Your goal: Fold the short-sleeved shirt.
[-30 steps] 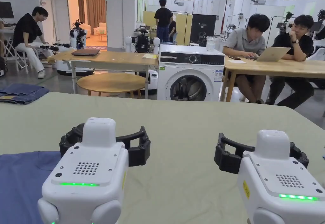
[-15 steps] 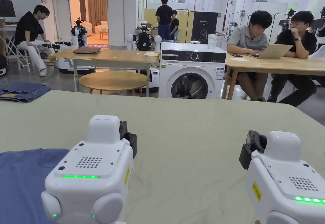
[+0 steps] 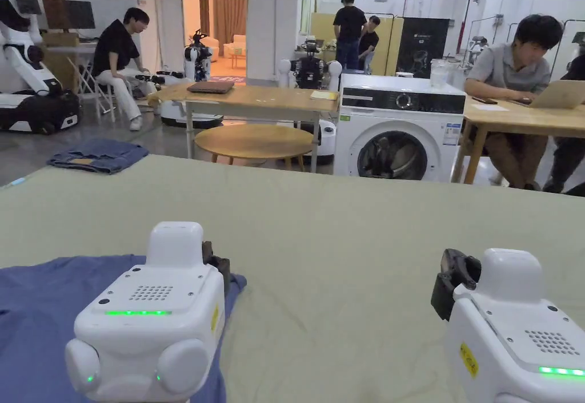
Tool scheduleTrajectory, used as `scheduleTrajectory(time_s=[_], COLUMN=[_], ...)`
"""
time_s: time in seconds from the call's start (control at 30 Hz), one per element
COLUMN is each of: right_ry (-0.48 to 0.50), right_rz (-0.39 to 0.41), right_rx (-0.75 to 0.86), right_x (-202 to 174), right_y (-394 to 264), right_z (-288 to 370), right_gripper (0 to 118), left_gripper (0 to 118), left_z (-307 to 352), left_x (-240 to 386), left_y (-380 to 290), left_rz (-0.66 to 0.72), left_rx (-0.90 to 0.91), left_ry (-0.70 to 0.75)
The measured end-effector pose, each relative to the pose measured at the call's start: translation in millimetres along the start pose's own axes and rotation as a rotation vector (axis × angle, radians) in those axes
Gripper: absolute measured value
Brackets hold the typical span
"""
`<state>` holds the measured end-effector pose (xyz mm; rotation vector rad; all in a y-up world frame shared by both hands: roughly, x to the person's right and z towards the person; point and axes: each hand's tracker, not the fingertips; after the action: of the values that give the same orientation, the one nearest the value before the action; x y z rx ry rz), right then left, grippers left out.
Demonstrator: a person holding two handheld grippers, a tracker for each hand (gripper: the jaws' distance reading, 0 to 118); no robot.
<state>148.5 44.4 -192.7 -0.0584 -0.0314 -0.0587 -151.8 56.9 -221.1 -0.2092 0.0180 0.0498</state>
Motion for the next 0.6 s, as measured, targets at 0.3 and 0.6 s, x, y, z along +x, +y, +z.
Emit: scheduleTrajectory(time_s=[0.3, 0.6], right_ry=[0.112, 0.134], right_rz=[-0.008, -0.015], right_rx=[-0.074, -0.119], right_x=[-36, -26], right_y=[-22, -29], right_z=[-29, -40], right_gripper=[0, 0], left_gripper=[25, 109], left_z=[-37, -127], left_x=[-21, -17], left_y=[-23, -85], left_rz=[-0.023, 0.085], left_rx=[-0.244, -0.729], left_ry=[0.041, -0.028])
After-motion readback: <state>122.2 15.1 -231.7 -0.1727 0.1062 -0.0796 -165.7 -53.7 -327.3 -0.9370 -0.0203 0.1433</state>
